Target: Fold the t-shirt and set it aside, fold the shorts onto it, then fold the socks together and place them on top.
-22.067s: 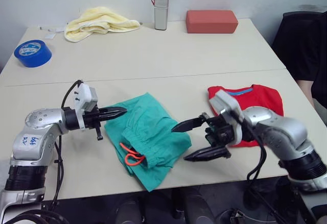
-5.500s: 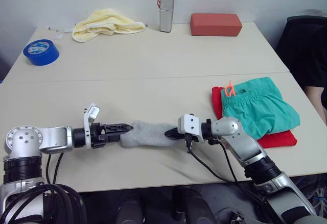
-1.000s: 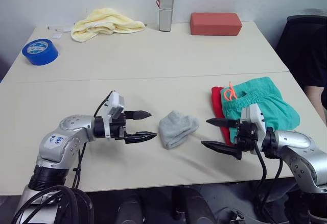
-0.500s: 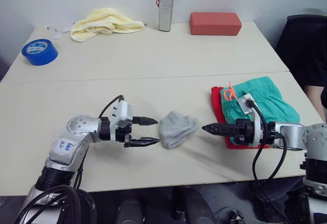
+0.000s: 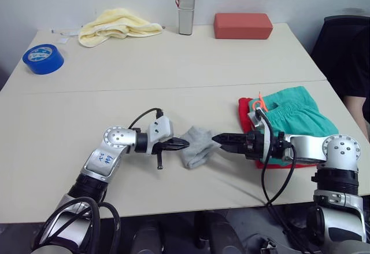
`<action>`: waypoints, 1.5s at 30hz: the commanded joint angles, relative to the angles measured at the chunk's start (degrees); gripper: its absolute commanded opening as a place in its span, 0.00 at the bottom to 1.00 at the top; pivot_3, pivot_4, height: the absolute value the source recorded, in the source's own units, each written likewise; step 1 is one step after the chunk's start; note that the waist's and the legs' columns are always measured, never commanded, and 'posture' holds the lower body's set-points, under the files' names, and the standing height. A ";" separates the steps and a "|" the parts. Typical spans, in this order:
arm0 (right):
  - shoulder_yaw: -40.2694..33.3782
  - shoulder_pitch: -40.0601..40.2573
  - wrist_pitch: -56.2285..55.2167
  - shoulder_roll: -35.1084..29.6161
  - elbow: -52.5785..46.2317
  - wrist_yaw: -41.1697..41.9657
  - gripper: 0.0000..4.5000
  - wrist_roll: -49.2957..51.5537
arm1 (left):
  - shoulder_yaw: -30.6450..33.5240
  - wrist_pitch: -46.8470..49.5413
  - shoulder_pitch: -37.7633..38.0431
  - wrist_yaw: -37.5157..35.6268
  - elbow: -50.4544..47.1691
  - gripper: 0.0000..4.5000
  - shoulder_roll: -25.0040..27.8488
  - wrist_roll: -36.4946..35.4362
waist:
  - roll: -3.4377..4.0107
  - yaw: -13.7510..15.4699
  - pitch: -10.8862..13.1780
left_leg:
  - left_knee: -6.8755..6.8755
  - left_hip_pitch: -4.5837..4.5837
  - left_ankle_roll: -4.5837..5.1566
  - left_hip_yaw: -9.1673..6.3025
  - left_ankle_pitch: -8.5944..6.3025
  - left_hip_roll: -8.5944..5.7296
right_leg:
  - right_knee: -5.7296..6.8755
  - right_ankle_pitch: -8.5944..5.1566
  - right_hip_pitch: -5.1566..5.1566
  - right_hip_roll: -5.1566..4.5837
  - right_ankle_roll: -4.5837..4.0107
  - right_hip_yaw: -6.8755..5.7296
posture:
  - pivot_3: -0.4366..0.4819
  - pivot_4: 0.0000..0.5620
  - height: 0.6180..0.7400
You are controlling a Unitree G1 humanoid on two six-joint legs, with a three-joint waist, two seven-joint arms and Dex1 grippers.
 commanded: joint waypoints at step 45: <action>5.59 6.96 -18.99 -1.16 -10.08 -11.22 0.03 21.61 | 16.92 10.55 7.88 -3.90 -13.08 0.09 2.88 -20.84 | 0.04 -0.09 0.01 | -0.04 -0.20 0.33 -0.09 -0.14 0.09 | -0.32 0.08 -0.03 0.01 0.15 -0.04 | 0.48 0.27 1.00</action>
